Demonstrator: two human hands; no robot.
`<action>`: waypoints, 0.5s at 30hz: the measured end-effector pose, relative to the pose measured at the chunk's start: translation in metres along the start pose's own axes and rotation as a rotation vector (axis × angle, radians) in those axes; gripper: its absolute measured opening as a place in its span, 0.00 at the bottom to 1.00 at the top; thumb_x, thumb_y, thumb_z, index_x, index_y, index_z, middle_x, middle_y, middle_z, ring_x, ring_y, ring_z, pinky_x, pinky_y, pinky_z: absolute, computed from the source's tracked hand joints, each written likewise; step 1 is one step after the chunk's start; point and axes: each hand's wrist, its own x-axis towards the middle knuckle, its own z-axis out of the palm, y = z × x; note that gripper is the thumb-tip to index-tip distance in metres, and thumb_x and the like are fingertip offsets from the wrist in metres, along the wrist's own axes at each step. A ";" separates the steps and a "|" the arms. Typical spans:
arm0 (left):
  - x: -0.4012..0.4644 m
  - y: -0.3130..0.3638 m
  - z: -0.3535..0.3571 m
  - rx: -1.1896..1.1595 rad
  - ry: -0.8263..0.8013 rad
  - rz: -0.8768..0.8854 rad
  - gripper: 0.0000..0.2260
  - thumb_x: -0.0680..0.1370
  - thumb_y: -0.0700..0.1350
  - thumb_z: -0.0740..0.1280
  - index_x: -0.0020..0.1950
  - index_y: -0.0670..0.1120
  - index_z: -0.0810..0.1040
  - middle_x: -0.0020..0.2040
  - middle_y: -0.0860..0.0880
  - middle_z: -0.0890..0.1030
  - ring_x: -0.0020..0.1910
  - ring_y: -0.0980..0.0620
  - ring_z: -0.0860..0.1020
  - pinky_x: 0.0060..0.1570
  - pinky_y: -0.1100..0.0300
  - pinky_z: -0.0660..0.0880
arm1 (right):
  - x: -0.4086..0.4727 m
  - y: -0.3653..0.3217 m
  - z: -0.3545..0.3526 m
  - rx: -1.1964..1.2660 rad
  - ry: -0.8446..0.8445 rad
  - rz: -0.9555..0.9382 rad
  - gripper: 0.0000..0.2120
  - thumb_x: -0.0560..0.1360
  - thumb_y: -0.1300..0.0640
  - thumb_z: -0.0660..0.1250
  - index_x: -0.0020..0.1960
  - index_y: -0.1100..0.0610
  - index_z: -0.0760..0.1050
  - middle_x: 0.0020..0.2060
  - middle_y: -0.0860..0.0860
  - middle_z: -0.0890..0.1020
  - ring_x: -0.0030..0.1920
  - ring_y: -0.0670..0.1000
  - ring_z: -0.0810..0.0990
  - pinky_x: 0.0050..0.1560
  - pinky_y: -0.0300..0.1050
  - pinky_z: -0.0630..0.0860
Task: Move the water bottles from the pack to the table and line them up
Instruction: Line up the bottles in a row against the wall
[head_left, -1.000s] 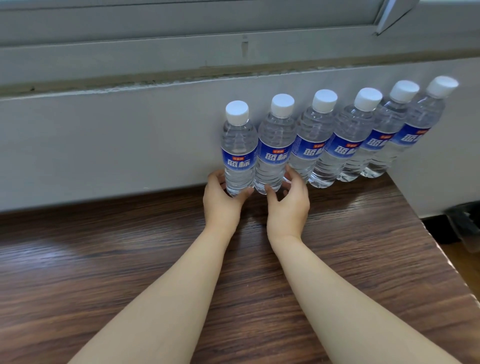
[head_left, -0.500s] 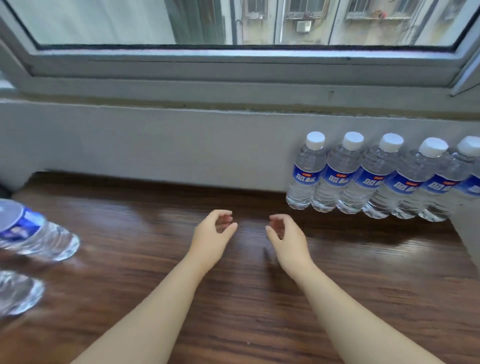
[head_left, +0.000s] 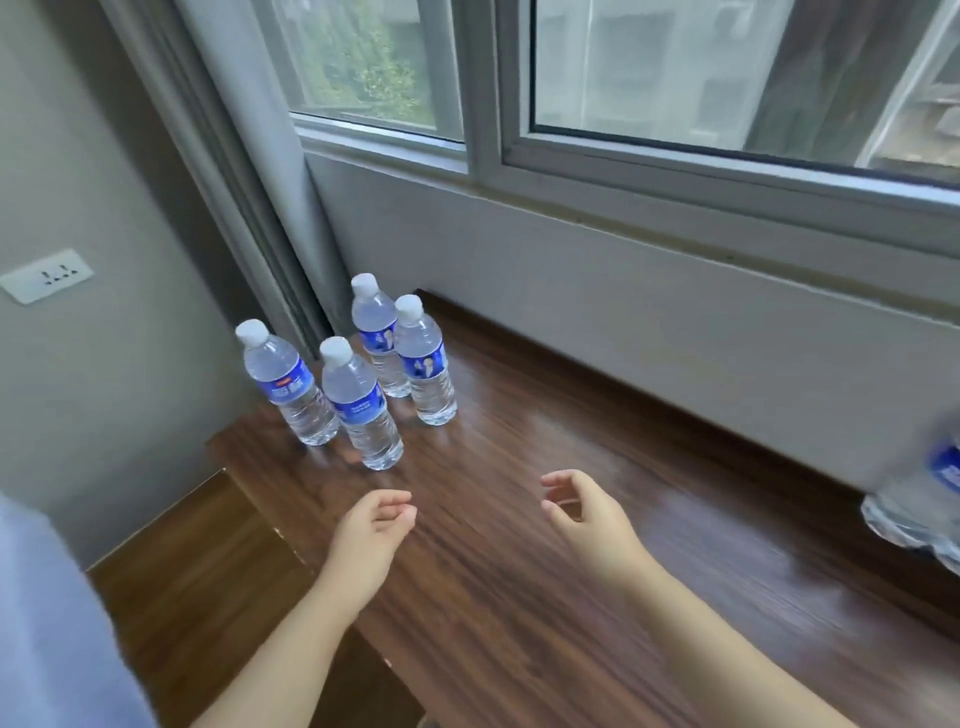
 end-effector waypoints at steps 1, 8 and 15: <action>0.005 -0.004 -0.014 -0.017 0.045 -0.011 0.07 0.76 0.39 0.69 0.51 0.50 0.78 0.50 0.45 0.82 0.52 0.45 0.81 0.50 0.57 0.75 | 0.005 -0.011 0.012 0.009 -0.006 -0.011 0.09 0.77 0.61 0.65 0.57 0.53 0.73 0.47 0.47 0.80 0.49 0.46 0.79 0.44 0.26 0.70; 0.057 -0.011 -0.068 -0.058 0.128 0.046 0.32 0.72 0.41 0.74 0.72 0.48 0.63 0.65 0.52 0.69 0.63 0.54 0.71 0.62 0.58 0.67 | 0.067 -0.069 0.094 0.047 0.105 -0.008 0.27 0.74 0.58 0.69 0.71 0.53 0.63 0.60 0.49 0.74 0.61 0.48 0.74 0.64 0.45 0.72; 0.117 0.003 -0.070 -0.067 -0.085 0.224 0.37 0.66 0.40 0.79 0.68 0.56 0.65 0.63 0.61 0.73 0.57 0.74 0.72 0.54 0.77 0.69 | 0.141 -0.104 0.130 0.150 0.300 0.079 0.42 0.70 0.58 0.75 0.77 0.54 0.54 0.73 0.52 0.65 0.72 0.49 0.65 0.69 0.43 0.63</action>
